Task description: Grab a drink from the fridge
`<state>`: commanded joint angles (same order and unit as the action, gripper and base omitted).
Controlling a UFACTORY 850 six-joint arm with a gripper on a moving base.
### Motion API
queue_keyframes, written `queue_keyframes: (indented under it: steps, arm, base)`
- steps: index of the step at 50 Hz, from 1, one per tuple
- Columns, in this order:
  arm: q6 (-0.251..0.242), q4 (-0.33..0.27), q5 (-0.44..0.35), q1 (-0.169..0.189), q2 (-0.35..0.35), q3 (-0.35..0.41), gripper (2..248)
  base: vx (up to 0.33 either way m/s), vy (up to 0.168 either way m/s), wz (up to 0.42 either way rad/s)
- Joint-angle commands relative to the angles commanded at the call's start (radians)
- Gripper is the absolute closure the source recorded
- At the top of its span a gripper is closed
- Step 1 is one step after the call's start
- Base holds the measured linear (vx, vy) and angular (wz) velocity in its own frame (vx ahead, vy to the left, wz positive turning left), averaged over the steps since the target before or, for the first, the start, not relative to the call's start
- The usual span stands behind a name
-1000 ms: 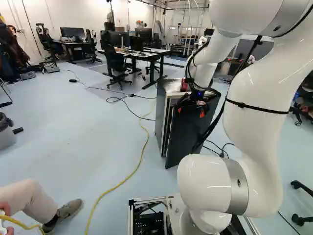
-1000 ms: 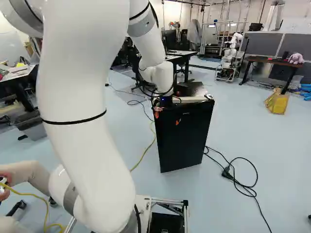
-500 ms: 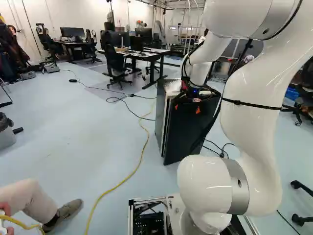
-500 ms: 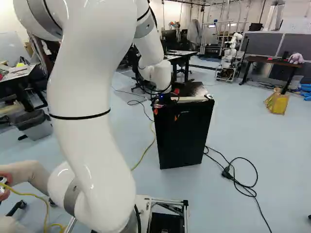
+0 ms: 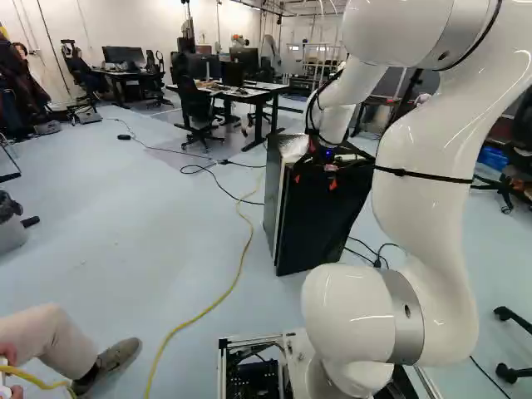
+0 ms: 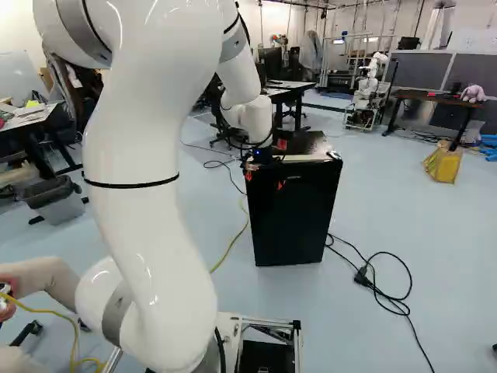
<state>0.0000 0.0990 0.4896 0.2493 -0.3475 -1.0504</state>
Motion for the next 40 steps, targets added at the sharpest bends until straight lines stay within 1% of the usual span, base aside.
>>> queue_keyframes:
  steps: [22, 40]
  arm:
    - [0.000, 0.000, -0.015, 0.000, -0.065, -0.022, 3]
    - [0.000, 0.000, -0.058, 0.000, -0.073, -0.025, 3]
  base:
    - [0.000, 0.000, 0.000]
    - [0.000, 0.000, 0.000]
